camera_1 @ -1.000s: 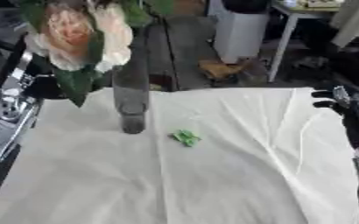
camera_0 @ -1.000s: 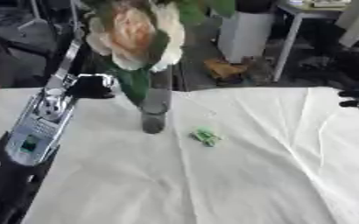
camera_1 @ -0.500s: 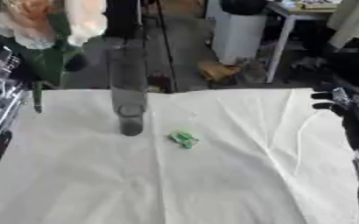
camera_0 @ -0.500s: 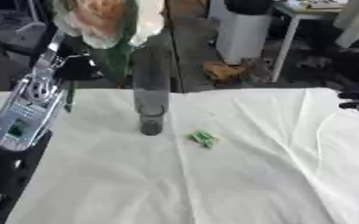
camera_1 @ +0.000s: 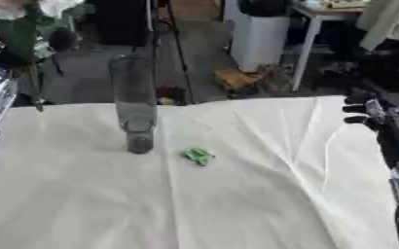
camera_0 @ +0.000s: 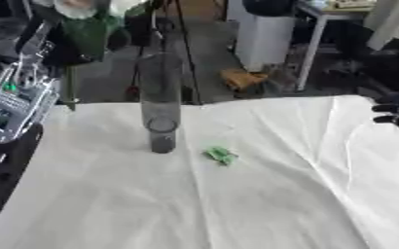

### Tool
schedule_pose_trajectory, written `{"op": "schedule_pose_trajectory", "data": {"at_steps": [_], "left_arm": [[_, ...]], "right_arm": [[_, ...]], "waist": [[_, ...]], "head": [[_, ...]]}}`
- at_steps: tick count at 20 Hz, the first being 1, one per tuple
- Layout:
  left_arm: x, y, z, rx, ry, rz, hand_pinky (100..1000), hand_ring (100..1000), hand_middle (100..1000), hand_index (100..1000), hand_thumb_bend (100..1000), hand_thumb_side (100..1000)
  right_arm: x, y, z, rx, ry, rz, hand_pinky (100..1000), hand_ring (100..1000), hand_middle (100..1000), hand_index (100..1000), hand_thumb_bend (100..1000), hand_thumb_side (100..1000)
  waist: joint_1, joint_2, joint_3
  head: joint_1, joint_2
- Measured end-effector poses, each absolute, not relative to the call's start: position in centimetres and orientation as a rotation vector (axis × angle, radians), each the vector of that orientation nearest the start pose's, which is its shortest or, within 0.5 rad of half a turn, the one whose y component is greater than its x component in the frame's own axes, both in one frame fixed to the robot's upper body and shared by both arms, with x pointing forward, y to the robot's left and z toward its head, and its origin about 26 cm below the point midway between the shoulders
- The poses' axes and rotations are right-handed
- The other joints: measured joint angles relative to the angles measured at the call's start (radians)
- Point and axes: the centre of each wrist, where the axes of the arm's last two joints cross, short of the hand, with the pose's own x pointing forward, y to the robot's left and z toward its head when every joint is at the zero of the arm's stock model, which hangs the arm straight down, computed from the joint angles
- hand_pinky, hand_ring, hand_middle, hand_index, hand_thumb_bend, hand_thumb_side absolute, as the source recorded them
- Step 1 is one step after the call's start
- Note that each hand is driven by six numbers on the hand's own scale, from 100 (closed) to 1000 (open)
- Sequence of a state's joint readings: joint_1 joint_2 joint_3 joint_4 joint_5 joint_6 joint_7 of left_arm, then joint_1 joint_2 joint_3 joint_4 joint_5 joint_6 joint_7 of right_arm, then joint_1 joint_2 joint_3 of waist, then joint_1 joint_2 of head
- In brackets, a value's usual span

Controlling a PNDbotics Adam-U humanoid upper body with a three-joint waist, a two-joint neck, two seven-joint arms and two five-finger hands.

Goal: Arrange flowers into the vase.

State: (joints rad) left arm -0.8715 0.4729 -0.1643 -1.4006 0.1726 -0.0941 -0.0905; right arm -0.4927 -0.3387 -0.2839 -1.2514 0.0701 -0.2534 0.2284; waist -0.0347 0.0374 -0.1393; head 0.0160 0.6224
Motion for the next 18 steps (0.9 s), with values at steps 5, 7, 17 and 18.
{"op": "schedule_pose_trajectory", "data": {"at_steps": [5,7,17,18], "left_arm": [[42.6,24.4,28.5,-0.012,-2.252,-0.578,100,100,100,100,936,484],[42.7,24.6,29.1,-0.039,-2.256,-0.544,100,100,100,100,931,491],[43.3,24.9,30.0,-0.254,-2.259,-0.345,100,100,100,100,900,534],[43.4,24.9,30.1,-0.273,-2.261,-0.327,100,100,100,100,898,536]], "right_arm": [[39.1,-36.9,10.6,-0.283,-1.962,0.338,673,736,698,705,100,890],[39.0,-36.9,10.7,-0.282,-1.963,0.34,673,736,698,705,100,889],[39.3,-36.6,11.0,-0.271,-1.965,0.357,671,736,696,703,100,890],[39.3,-36.6,11.1,-0.27,-1.968,0.358,671,736,696,703,100,889]], "waist": [[0.006,0.0,-0.013],[0.01,0.0,-0.019],[0.028,0.021,-0.058],[0.032,0.025,-0.064]], "head": [[0.0,-0.001],[0.001,-0.001],[0.016,-0.019],[0.018,-0.023]]}}
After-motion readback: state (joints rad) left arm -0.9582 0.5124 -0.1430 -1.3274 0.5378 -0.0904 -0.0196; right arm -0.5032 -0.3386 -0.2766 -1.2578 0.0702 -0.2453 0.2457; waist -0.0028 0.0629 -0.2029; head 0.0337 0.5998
